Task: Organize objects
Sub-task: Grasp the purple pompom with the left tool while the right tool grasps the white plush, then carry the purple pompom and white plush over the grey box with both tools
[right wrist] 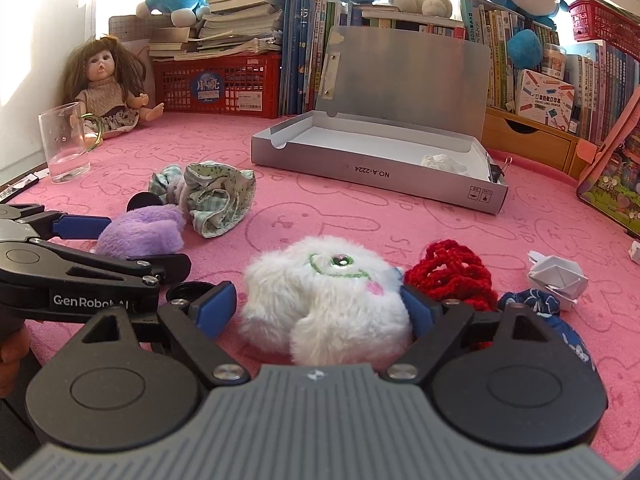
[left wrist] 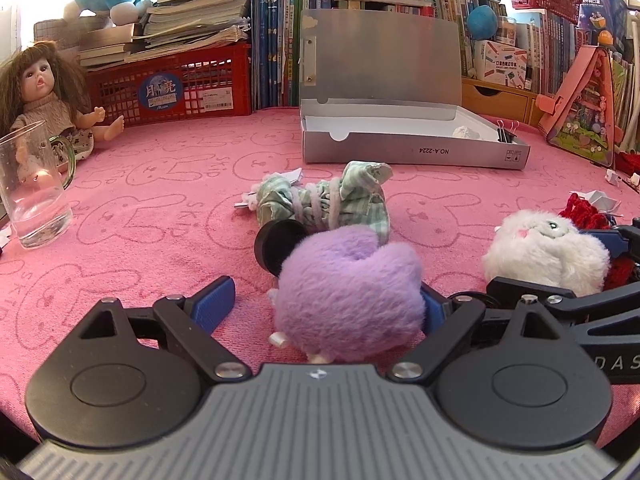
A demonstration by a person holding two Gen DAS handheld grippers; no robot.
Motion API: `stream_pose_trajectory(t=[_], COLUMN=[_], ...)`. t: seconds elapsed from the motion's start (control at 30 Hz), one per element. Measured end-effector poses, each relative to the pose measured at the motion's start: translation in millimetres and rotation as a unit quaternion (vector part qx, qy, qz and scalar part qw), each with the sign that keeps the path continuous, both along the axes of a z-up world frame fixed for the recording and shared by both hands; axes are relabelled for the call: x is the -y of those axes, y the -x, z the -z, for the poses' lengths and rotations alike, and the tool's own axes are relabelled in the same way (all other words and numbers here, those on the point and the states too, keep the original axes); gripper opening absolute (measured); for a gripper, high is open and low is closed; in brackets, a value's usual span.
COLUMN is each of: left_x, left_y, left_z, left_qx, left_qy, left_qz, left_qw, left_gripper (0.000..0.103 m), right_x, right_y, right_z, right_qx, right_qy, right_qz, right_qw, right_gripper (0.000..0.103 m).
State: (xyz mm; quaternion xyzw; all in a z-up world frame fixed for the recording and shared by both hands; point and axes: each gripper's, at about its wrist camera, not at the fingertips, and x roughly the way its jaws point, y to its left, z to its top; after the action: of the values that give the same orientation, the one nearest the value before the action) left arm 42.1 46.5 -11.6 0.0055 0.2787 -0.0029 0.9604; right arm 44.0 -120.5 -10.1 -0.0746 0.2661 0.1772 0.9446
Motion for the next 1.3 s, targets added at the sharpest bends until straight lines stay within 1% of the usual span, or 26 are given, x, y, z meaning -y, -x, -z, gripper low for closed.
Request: stream_pose_trajectory(t=[0.1,0.2,0.27,0.33,0.4,0.57,0.7,0.97,1.03,1.2,1.3], left_x=[0.5,3.0,3.9,5.6,8.7,8.3,5.8,7.5,9.1,8.7,5.6], left_y=[-0.3,-0.3,0.2,1.1,2.6,3.1,5.1,5.2,4.0,-3.8,-16.7], left_z=[0.6,1.1,-0.1,-1.0,-1.9,-5.4,-12.3,-29.5,-32.5,-44.3,-52.3], left_qx=[0.002,0.005,0.006,0.008,0.012,0.011,0.015,0.031,0.034,0.047,0.04], left_qy=[-0.002,-0.003,0.0,0.002,0.003,0.018,0.035,0.038,0.033,0.03,0.04], left_qz=[-0.003,-0.009,-0.006,0.0,0.001,-0.007,-0.009,-0.002,0.002,0.006,0.007], left_qw=[1.0,0.9999,1.0,1.0,0.9999,0.9998,0.9992,0.9988,0.9989,0.9984,0.9984], left_gripper=[0.093,0.091,0.086,0.074,0.067,0.066,0.066,0.066,0.066,0.067,0.067], right_x=[-0.7,-0.9,-1.3,-3.5,-4.8,-2.7,3.4,11.3,14.3,21.9,28.7], right_y=[-0.2,0.0,0.0,0.4,0.9,0.6,-0.3,-4.6,-7.5,-16.2,-26.3], right_z=[0.4,0.2,-0.2,-0.3,-0.2,-2.3,-8.3,-21.3,-24.7,-37.3,-46.7], right_qx=[0.001,0.002,0.001,0.0,0.0,-0.006,-0.014,-0.019,-0.022,-0.006,0.001], right_qy=[0.003,0.004,0.0,-0.001,-0.004,-0.021,-0.052,-0.081,-0.089,-0.091,-0.093], right_qz=[0.007,0.01,0.011,0.011,0.015,0.017,0.015,0.016,0.018,0.028,0.034], right_qw=[1.0,1.0,1.0,1.0,1.0,1.0,0.998,0.996,0.996,0.995,0.995], right_gripper=[0.09,0.086,0.082,0.078,0.077,0.075,0.075,0.074,0.074,0.074,0.074])
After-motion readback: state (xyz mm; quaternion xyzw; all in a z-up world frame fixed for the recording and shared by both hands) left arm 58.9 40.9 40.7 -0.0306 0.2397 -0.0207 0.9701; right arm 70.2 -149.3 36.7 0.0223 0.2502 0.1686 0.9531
